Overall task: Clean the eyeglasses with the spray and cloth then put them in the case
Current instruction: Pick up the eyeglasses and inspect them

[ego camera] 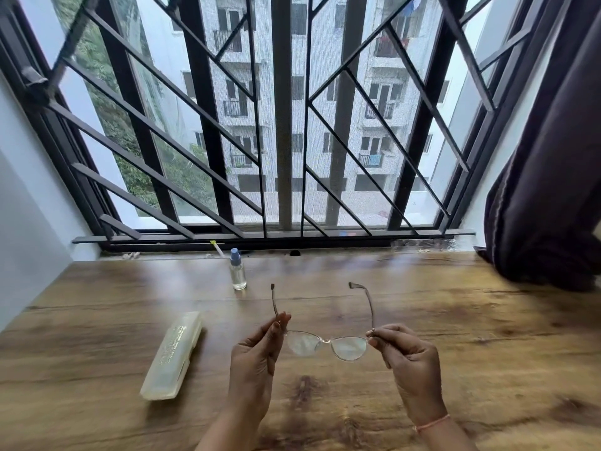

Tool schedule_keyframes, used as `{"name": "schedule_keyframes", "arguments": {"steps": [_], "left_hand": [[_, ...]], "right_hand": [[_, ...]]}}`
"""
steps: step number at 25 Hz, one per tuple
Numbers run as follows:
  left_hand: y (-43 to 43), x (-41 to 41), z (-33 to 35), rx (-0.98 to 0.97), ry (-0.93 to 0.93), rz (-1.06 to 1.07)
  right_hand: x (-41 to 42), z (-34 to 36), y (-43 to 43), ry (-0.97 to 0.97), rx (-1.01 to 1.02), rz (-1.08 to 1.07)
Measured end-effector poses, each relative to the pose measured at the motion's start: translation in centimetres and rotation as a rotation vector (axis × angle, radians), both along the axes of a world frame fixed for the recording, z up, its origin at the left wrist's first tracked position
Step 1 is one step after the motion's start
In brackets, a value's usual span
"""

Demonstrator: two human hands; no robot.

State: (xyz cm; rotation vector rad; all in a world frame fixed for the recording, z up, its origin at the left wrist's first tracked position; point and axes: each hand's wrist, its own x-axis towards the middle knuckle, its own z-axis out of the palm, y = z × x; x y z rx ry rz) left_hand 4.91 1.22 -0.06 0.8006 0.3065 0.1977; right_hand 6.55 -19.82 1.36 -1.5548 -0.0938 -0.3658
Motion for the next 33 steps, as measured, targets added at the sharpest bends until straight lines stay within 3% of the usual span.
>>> {"name": "schedule_keyframes", "arguments": {"steps": [4, 7, 12, 19, 24, 27, 30, 33], "left_hand": [[-0.5, -0.6, 0.6, 0.446, 0.237, 0.282], [-2.6, -1.7, 1.9, 0.668, 0.188, 0.265], [-6.8, -2.1, 4.1, 0.809, -0.020, 0.036], [-7.2, -2.2, 4.7, 0.940, -0.026, 0.087], [-5.6, -2.1, 5.1, 0.881, -0.002, -0.015], [-4.3, -1.9, 5.8, 0.739, 0.026, -0.113], [-3.0, -1.6, 6.2, 0.605, 0.057, -0.200], [-1.9, -1.2, 6.2, 0.422, 0.120, -0.297]], "right_hand": [[0.2, 0.1, 0.4, -0.061, -0.107, -0.157], [-0.3, 0.4, 1.0, -0.142, -0.203, -0.237], [-1.7, 0.6, 2.8, -0.209, -0.250, -0.258], [-3.1, 0.4, 4.9, -0.285, -0.242, -0.238], [-2.9, 0.0, 4.3, -0.232, -0.238, -0.103], [-1.7, 0.1, 2.3, -0.156, -0.180, -0.187], [0.2, 0.3, 0.4, 0.028, -0.184, -0.229], [1.4, 0.1, -0.7, 0.246, -0.055, -0.075]]}}
